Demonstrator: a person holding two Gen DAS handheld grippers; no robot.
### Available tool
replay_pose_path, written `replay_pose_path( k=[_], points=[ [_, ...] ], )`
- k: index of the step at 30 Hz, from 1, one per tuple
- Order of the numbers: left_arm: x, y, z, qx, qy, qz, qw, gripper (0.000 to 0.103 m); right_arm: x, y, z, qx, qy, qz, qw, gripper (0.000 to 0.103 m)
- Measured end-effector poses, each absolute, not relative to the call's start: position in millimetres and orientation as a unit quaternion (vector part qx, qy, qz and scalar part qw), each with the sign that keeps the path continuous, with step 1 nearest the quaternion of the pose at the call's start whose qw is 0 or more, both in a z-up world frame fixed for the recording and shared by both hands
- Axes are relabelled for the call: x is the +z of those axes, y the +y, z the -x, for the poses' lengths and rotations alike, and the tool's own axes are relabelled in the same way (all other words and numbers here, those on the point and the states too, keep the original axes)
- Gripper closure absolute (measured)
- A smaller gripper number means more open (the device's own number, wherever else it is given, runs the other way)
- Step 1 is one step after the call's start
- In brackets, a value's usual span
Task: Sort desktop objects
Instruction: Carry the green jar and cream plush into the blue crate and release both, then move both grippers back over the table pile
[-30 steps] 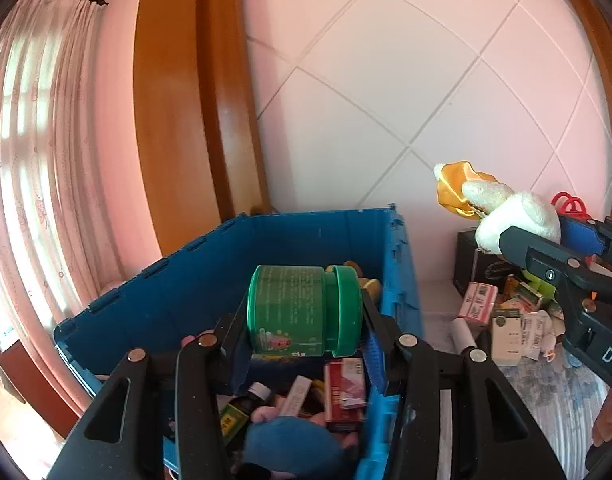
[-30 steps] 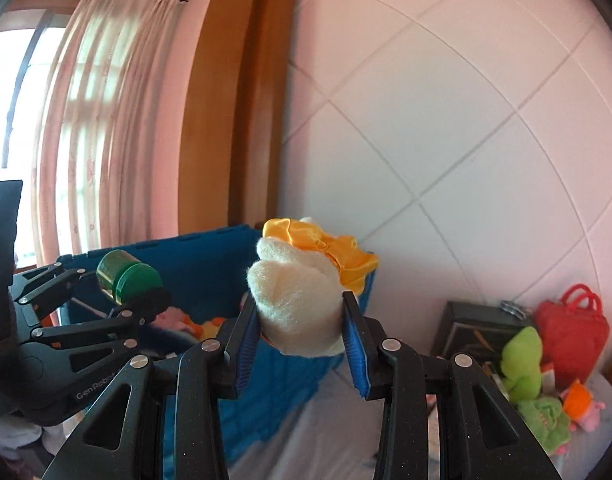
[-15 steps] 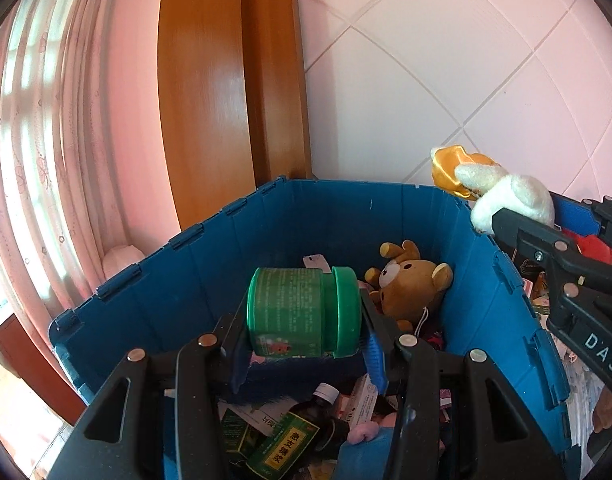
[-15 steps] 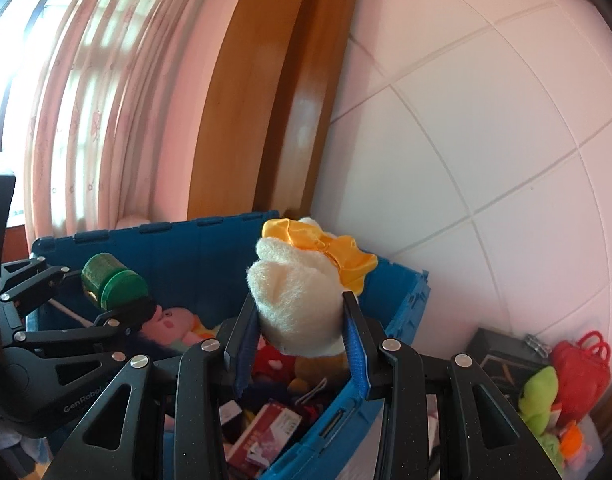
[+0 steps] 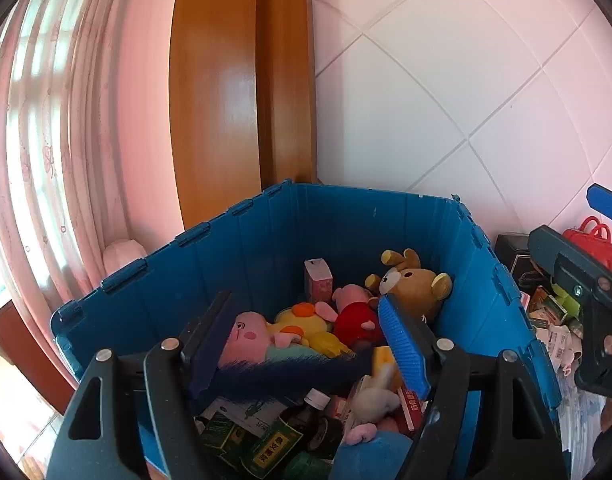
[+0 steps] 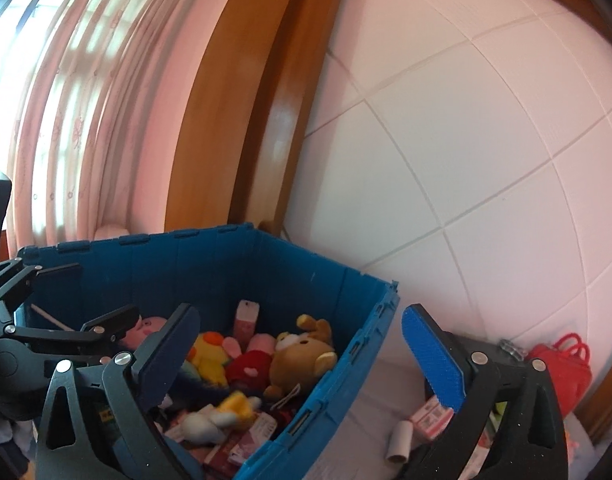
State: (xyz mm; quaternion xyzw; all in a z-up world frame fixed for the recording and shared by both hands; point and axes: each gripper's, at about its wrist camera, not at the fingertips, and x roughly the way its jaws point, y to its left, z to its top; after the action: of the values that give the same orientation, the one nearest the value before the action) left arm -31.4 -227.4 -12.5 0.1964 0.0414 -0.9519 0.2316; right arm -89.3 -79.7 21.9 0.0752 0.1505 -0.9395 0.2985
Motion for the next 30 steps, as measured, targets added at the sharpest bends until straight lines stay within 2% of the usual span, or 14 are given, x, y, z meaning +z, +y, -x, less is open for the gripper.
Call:
replay_pose_path(
  k=[13, 17, 24, 30],
  points=[
    [8, -180, -3, -0.963, 0.042, -0.155, 0.217, 0.029, 16, -12, 69, -0.946, 0.098, -0.096, 0.293, 0.000],
    [20, -140, -3, -0.970, 0.021, -0.136, 0.199, 0.023, 15, 35, 73, -0.956, 0.074, -0.096, 0.268, 0.000],
    [33, -49, 13, -0.981, 0.010, -0.114, 0.159, 0.022, 4, 150, 93, -0.972, 0.042, -0.106, 0.206, 0.000],
    [12, 33, 55, -0.981, 0.009, -0.146, 0.125, 0.022, -22, 262, 124, -0.977, 0.019, -0.147, 0.153, 0.000]
  ],
)
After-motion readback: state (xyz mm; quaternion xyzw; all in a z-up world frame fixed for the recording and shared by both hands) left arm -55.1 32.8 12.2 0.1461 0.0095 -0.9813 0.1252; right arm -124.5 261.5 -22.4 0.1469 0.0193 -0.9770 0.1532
